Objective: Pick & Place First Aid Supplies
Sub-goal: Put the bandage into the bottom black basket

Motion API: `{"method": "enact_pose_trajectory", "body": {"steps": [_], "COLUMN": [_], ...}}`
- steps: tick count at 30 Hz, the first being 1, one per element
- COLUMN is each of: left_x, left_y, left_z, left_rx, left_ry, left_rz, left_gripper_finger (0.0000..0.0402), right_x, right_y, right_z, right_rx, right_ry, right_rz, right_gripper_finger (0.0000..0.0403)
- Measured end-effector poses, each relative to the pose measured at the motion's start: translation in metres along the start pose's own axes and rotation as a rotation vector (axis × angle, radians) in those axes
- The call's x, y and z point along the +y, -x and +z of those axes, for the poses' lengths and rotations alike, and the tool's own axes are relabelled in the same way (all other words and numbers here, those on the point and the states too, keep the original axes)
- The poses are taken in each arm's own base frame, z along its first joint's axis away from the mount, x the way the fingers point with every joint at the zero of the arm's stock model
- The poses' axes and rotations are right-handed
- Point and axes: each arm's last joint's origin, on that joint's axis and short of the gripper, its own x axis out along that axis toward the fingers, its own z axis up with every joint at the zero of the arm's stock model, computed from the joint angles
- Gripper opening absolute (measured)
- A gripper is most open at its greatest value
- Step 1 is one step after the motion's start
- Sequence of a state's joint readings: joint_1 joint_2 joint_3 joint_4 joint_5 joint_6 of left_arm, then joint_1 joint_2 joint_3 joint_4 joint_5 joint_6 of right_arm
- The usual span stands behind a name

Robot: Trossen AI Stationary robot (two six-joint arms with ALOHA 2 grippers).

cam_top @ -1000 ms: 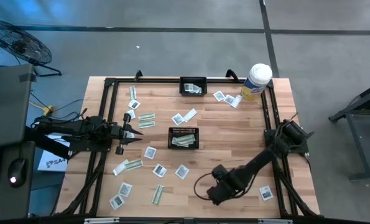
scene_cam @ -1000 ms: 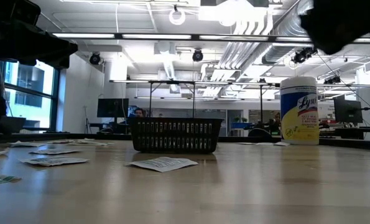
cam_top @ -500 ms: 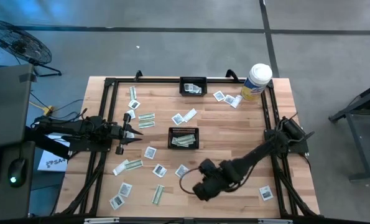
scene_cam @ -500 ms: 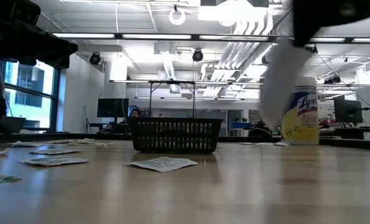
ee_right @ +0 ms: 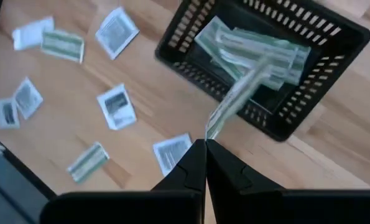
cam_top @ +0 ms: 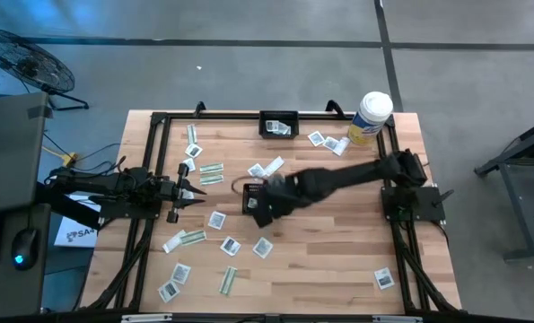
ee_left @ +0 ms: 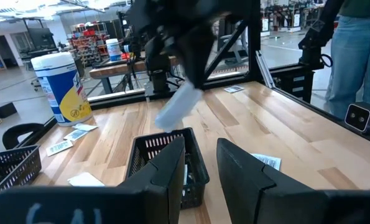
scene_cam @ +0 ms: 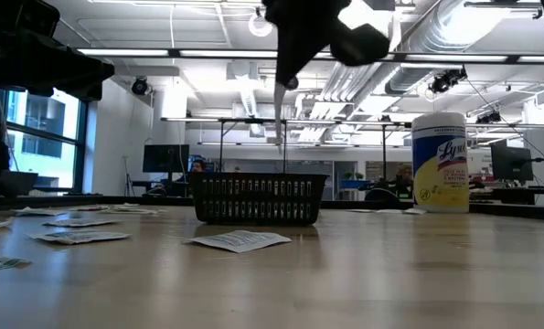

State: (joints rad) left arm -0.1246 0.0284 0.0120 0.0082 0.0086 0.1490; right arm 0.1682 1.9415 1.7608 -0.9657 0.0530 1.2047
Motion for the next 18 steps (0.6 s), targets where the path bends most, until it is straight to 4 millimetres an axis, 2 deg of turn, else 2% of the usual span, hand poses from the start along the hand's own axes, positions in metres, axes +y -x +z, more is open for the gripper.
{"method": "enact_pose_trajectory", "body": {"steps": [5,11,15,18], "left_x": [0.0,0.0,0.0,0.0], "left_y": [0.0,0.0,0.0,0.0], "left_z": [0.0,0.0,0.0,0.0], "left_rx": [0.0,0.0,0.001,0.0], "left_ry": [0.0,0.0,0.0,0.0], "left_rz": [0.0,0.0,0.0,0.0], "left_gripper_finger": [0.0092,0.0092,0.0092,0.0092], "right_x": [-0.024,-0.043,-0.062,-0.07], "right_y": [-0.018,-0.034,-0.052,-0.062], "right_z": [0.024,0.043,0.055,0.064], "right_rx": [0.125,0.14,0.167,0.141], "right_ry": [-0.1,-0.14,-0.181,-0.175], "right_rz": [-0.01,0.007,0.023,0.087], "right_gripper_finger": [0.0002,0.0002,0.001,0.0023]}}
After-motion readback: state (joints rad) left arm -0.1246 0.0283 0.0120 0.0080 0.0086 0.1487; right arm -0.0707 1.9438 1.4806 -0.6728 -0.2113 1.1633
